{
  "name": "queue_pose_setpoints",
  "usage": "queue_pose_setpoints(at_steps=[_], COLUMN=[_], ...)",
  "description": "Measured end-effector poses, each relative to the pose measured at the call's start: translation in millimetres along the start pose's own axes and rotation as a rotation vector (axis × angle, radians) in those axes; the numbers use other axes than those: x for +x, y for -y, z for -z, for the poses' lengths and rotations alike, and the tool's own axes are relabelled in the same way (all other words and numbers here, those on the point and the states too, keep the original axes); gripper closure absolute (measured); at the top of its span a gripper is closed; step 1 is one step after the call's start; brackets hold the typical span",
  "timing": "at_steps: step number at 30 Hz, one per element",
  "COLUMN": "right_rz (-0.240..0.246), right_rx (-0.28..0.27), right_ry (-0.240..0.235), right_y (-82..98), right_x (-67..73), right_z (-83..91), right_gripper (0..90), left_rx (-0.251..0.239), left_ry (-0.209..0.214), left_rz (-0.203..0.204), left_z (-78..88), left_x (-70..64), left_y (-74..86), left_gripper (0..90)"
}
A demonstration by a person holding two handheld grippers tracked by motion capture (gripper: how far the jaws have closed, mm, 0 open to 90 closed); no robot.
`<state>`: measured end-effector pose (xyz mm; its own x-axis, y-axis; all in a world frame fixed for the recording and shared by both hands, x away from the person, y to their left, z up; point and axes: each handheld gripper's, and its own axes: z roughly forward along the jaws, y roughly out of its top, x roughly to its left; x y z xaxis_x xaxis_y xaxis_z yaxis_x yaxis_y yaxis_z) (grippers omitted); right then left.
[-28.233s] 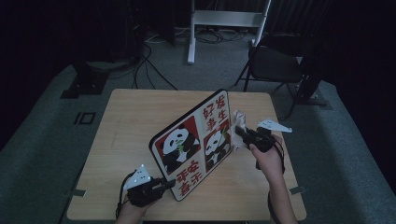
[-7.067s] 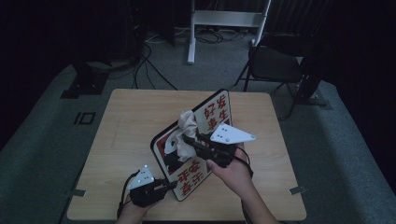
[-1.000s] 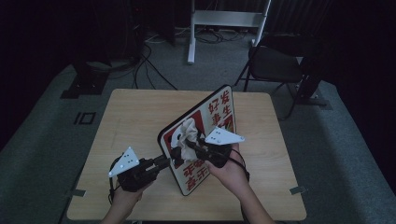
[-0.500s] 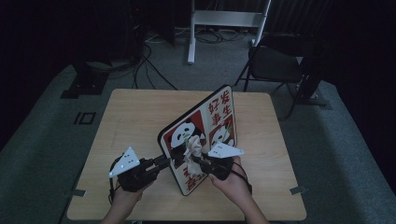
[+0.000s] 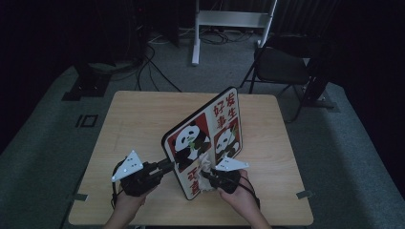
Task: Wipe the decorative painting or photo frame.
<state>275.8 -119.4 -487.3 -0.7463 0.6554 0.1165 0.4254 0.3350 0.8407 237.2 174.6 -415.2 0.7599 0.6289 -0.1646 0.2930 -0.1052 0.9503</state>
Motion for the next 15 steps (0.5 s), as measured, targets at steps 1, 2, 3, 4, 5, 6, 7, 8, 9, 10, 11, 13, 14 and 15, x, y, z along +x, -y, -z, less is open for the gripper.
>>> queue_pose_setpoints(at_steps=[1,2,3,4,5,6,7,8,9,10,11,13,14,15], right_rz=[-0.004,-0.01,-0.01,-0.017,-0.022,-0.026,-0.026,-0.031,-0.031,-0.037,-0.038,-0.043,-0.046,-0.048], right_rx=[0.006,0.017,0.017,0.031,0.037,0.043,0.043,0.059,0.059,0.075,0.08,0.096,0.102,0.109], right_ry=[0.0,0.001,0.001,0.003,0.003,0.001,0.001,0.003,0.003,0.007,0.008,0.007,0.009,0.01], right_y=[2.3,6.1,6.1,12.0,14.7,17.2,17.2,21.8,21.8,26.5,28.3,33.1,36.2,38.7], right_x=[-0.5,-1.4,-1.4,-2.5,-2.9,-3.4,-3.4,-4.4,-4.4,-5.1,-5.6,-6.8,-7.6,-7.9], right_z=[-0.7,-1.9,-1.9,-3.8,-4.7,-5.5,-5.5,-7.0,-7.0,-8.6,-9.3,-10.9,-12.1,-12.8], right_gripper=[78.9,78.9,78.9,78.9,78.8,78.9,78.9,78.9,78.9,78.9,78.9,78.8,78.9,78.9], left_rx=[0.001,0.001,0.001,0.001,0.001,0.001,0.001,0.001,0.001,0.002,0.002,0.0,-0.001,-0.001], left_ry=[0.0,0.0,0.0,0.001,0.002,0.003,0.003,0.003,0.003,0.003,0.005,0.006,0.008,0.008], left_rz=[-0.001,-0.001,-0.001,-0.002,-0.002,-0.002,-0.002,-0.002,-0.002,-0.003,-0.002,-0.002,0.001,0.001], left_z=[0.0,0.0,0.0,0.0,0.0,0.0,0.0,-0.1,-0.1,0.0,0.0,-0.1,-0.2,-0.2], left_x=[0.0,-0.1,-0.1,-0.1,0.0,0.1,0.1,-0.1,-0.1,-0.2,0.0,0.3,0.6,0.6], left_y=[-0.1,-0.1,-0.1,-0.2,-0.2,-0.2,-0.2,-0.2,-0.2,-0.3,-0.2,-0.1,-0.1,-0.1], left_gripper=[77.9,77.9,77.9,77.9,77.9,77.9,77.9,77.9,77.9,77.9,77.9,77.9,77.8,77.9])
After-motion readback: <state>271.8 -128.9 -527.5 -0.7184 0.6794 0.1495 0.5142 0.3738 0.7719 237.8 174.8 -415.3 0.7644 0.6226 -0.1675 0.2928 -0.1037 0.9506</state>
